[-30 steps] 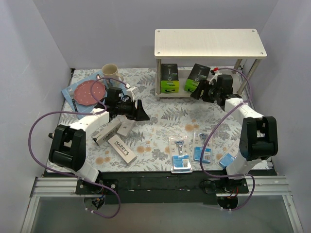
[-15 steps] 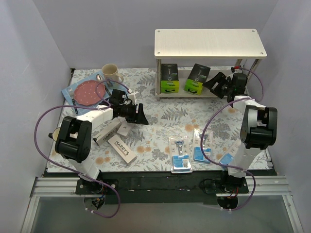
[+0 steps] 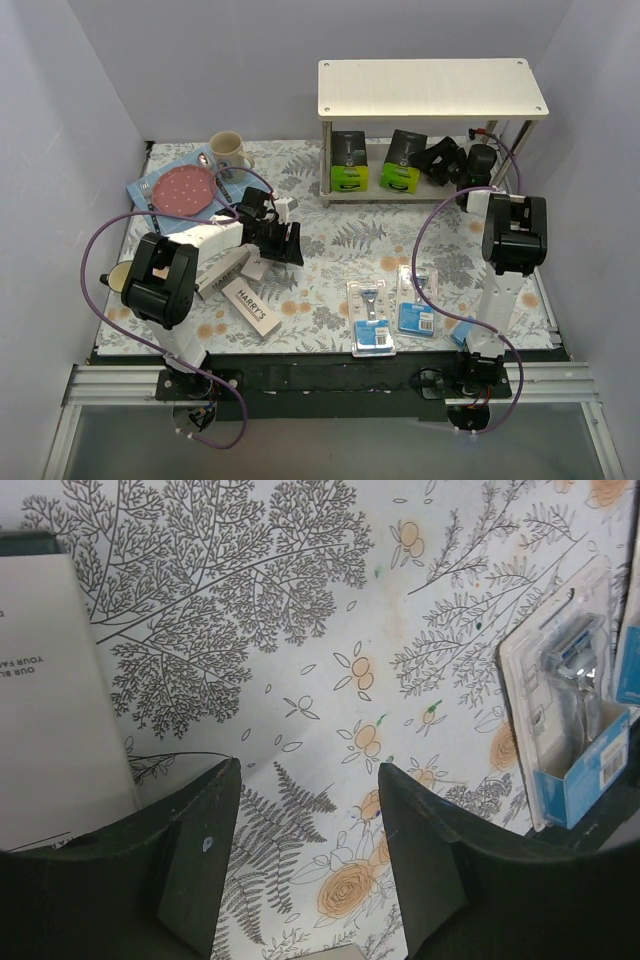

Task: Place and organize the shaving razors onto the shelf

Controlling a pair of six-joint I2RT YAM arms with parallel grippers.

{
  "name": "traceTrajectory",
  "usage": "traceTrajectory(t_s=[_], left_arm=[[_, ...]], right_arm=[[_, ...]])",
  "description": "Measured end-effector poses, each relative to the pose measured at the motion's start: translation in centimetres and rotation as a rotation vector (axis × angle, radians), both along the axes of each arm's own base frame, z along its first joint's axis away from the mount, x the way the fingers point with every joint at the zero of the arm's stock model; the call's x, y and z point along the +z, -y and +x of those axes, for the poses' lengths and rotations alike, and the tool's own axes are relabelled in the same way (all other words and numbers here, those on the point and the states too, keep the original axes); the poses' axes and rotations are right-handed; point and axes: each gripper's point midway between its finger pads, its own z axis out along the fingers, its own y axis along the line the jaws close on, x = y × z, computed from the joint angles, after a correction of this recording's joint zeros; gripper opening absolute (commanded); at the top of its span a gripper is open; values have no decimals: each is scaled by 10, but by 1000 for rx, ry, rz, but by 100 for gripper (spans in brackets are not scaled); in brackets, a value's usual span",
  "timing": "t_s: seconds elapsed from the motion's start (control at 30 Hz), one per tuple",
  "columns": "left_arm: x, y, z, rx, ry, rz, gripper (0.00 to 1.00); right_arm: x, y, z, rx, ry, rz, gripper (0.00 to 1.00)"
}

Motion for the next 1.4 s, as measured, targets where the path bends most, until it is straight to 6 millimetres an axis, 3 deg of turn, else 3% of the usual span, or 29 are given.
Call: traceTrajectory(t_s=[0.2, 0.43, 0.8, 1.0, 1.13, 1.27, 1.4], left_arm=[[-7, -8, 2, 7, 16, 60, 57], [-8, -10, 1, 0, 27, 79, 57], [-1, -8, 0, -5, 47, 77, 57], [-1, -8, 0, -5, 49, 76, 57], [1, -8, 1, -5, 56, 73, 58], [5, -7, 4, 6, 69, 71, 66], [15, -6, 16, 53, 97, 70, 72]], right_arm=[[-2, -9, 18, 48, 69, -10, 68], [-2, -22, 21, 84, 103, -9, 66], [-1, -66, 20, 155, 109, 5, 67], [-1, -67, 22, 160, 110, 9, 69], [1, -67, 21, 159, 110, 3, 76], [3, -62, 2, 155, 83, -14, 82], [2, -52, -48, 153, -2, -44, 87]])
